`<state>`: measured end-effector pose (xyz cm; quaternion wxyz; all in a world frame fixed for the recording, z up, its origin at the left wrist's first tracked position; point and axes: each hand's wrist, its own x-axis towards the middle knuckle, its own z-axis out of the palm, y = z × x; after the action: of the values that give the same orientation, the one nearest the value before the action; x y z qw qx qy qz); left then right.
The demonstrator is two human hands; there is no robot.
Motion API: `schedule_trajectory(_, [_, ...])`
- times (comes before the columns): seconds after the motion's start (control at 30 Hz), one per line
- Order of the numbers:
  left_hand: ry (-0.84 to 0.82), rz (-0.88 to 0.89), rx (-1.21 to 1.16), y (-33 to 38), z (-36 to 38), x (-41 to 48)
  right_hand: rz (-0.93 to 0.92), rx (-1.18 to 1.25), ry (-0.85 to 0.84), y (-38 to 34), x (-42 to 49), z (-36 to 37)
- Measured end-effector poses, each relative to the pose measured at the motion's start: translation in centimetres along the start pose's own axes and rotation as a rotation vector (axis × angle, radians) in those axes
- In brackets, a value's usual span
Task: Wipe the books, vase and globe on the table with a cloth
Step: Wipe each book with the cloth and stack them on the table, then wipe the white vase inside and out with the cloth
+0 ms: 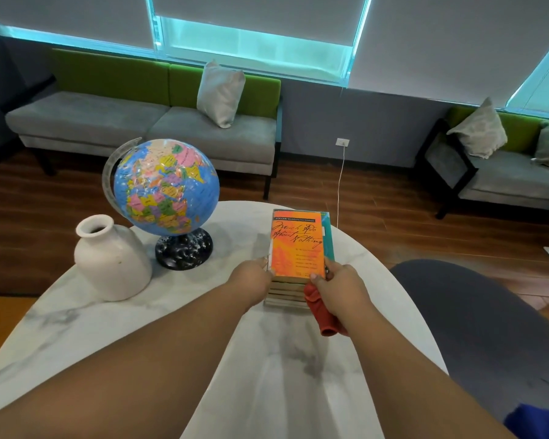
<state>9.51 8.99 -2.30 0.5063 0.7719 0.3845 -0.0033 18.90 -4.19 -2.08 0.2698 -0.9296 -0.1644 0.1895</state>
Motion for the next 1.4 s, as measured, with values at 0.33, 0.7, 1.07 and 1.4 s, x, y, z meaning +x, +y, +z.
schedule_trajectory(0.33, [0.022,0.116,0.024,-2.1,-0.6,-1.8,0.003,0.155,0.120,0.8,-2.0,0.3])
schedule_trajectory(0.7, [0.285,0.213,0.166,-9.4,-7.0,-7.4,0.152,0.799,-0.204,0.9,-10.3,3.7])
schedule_trajectory(1.07, [0.648,0.104,0.573,-8.6,-21.0,-4.0,0.028,0.726,-0.305,-1.2,-14.1,3.7])
schedule_trajectory(1.4, [0.378,-0.162,1.100,-8.2,-21.6,-2.9,0.024,0.745,-0.309,-0.8,-15.2,2.3])
